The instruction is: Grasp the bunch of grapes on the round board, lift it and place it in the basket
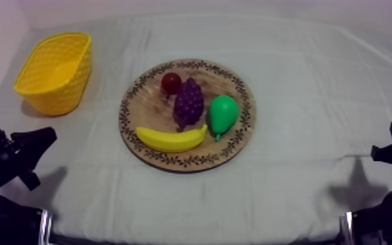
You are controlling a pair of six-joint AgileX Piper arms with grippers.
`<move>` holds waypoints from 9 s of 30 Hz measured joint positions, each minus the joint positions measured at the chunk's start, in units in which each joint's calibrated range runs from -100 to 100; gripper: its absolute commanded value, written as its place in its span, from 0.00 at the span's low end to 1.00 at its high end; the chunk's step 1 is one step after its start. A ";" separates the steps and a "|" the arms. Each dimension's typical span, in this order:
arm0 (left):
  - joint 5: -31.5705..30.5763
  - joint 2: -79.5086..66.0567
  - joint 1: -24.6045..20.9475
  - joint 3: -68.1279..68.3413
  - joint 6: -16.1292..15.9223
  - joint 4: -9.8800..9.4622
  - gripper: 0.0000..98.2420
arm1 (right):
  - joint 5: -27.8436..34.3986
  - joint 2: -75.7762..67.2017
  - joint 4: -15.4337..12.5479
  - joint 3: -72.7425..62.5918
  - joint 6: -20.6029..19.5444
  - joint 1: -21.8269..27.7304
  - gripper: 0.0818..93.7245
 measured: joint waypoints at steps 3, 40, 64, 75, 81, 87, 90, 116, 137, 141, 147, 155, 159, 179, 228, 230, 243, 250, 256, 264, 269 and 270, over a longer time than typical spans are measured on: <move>0.95 6.53 0.15 -3.28 1.28 0.35 0.00 | 0.00 0.00 0.00 0.00 0.00 0.00 0.00; 58.42 92.70 6.56 -95.63 16.28 4.52 0.00 | 0.00 0.00 0.00 0.00 0.04 0.00 0.00; 59.55 111.04 7.89 -106.25 19.58 4.94 0.94 | 0.00 0.00 0.00 0.00 0.04 0.00 0.00; 57.38 115.54 6.08 -104.29 19.03 5.46 0.98 | 0.00 0.00 0.00 0.00 0.04 0.00 0.00; 57.11 121.37 6.04 -106.37 18.05 5.90 0.97 | 0.00 0.00 0.00 0.00 0.04 0.00 0.00; 56.92 127.54 6.04 -109.86 17.31 6.75 0.97 | 0.00 0.00 0.00 0.00 0.04 0.00 0.00; 56.74 130.52 5.91 -111.65 16.93 7.08 0.97 | 0.00 0.00 0.00 0.00 0.04 0.00 0.00; 61.74 140.88 3.96 -120.43 14.08 8.14 0.68 | 0.00 0.00 0.00 0.00 0.01 0.00 0.00; 63.28 133.06 4.04 -118.26 11.51 8.04 0.60 | 0.00 0.00 0.00 0.00 0.01 0.00 0.00; 64.53 127.83 4.29 -117.84 10.88 7.99 0.61 | 0.00 0.00 0.00 0.00 0.01 0.00 0.00; 66.72 120.28 4.51 -117.69 10.28 7.42 0.61 | 0.00 0.00 0.00 0.00 0.04 0.00 0.00; 67.46 114.17 1.89 -114.87 8.21 6.44 0.62 | 0.00 0.00 0.00 0.00 0.01 0.00 0.00; 67.19 112.84 -1.05 -112.00 6.60 5.56 0.63 | 0.00 0.00 0.00 0.00 0.01 0.00 0.00; 68.96 107.08 -21.47 -107.68 -1.05 2.42 0.64 | 0.00 0.00 0.00 0.00 0.01 0.00 0.00; 55.99 104.23 -26.15 -93.18 -2.24 1.89 0.86 | 0.00 0.00 0.00 0.00 0.01 0.00 0.00; 54.83 101.31 -25.80 -90.85 -2.36 1.94 0.79 | 0.00 0.00 0.00 0.00 0.01 0.00 0.00; 42.42 79.78 -24.11 -69.58 -4.22 2.41 0.27 | 0.00 0.00 0.00 0.00 0.01 0.00 0.00; 34.40 66.26 -23.16 -56.06 -4.11 2.67 0.14 | 0.00 0.00 0.00 0.00 0.01 0.00 0.00; 30.79 54.41 -23.45 -45.73 -6.14 4.04 0.03 | 0.00 0.00 0.00 0.00 0.01 0.00 0.00; 22.62 36.60 -23.58 -32.53 -12.18 6.03 0.00 | 0.00 0.00 0.00 0.00 0.02 0.00 0.00; 19.34 25.25 -23.55 -24.60 -14.71 4.21 0.00 | 0.00 0.00 0.00 0.00 0.02 0.00 0.00; 18.52 23.00 -23.61 -23.22 -14.72 4.04 0.00 | 0.00 0.00 0.00 0.00 0.02 0.00 0.00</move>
